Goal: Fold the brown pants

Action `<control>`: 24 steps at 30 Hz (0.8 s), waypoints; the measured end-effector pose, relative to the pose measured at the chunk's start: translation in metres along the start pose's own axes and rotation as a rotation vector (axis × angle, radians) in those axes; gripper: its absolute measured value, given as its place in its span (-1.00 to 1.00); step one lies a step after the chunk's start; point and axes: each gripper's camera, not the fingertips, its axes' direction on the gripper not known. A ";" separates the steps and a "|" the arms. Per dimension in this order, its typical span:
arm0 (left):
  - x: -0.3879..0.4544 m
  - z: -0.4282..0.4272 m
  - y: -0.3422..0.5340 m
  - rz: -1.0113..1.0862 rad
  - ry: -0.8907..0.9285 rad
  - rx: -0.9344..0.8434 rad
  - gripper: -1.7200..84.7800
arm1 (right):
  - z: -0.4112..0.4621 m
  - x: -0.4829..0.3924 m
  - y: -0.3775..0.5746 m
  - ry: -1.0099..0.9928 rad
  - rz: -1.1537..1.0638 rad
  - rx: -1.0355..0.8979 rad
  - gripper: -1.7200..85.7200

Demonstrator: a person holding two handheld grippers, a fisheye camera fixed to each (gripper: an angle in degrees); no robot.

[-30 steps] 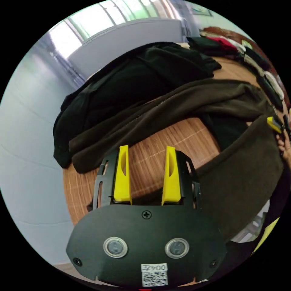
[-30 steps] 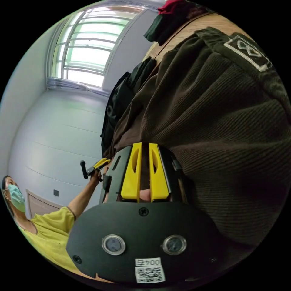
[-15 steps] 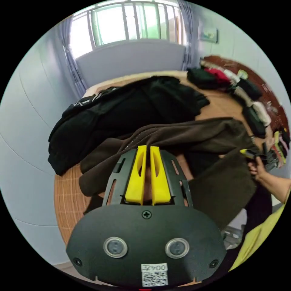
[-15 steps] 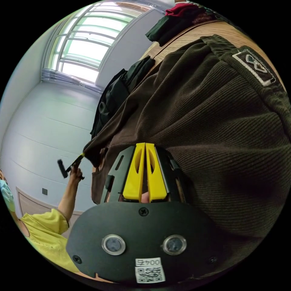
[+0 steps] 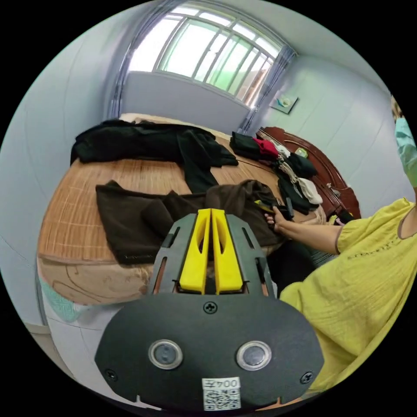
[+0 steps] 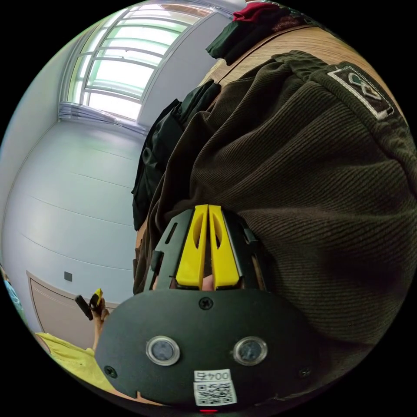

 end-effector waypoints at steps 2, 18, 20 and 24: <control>0.001 0.028 -0.035 0.046 -0.038 -0.022 -0.82 | -0.006 -0.002 0.002 -0.009 0.004 -0.001 -0.98; 0.017 0.404 -0.198 -0.015 -0.164 -0.367 -0.56 | -0.036 -0.036 0.012 -0.038 -0.001 -0.009 -0.98; 0.038 0.412 -0.191 0.072 -0.324 -0.371 -0.63 | -0.039 -0.042 0.012 -0.040 0.000 -0.010 -0.98; 0.046 0.405 -0.184 0.145 -0.312 -0.378 -0.86 | -0.043 -0.054 0.012 -0.044 0.002 -0.011 -0.98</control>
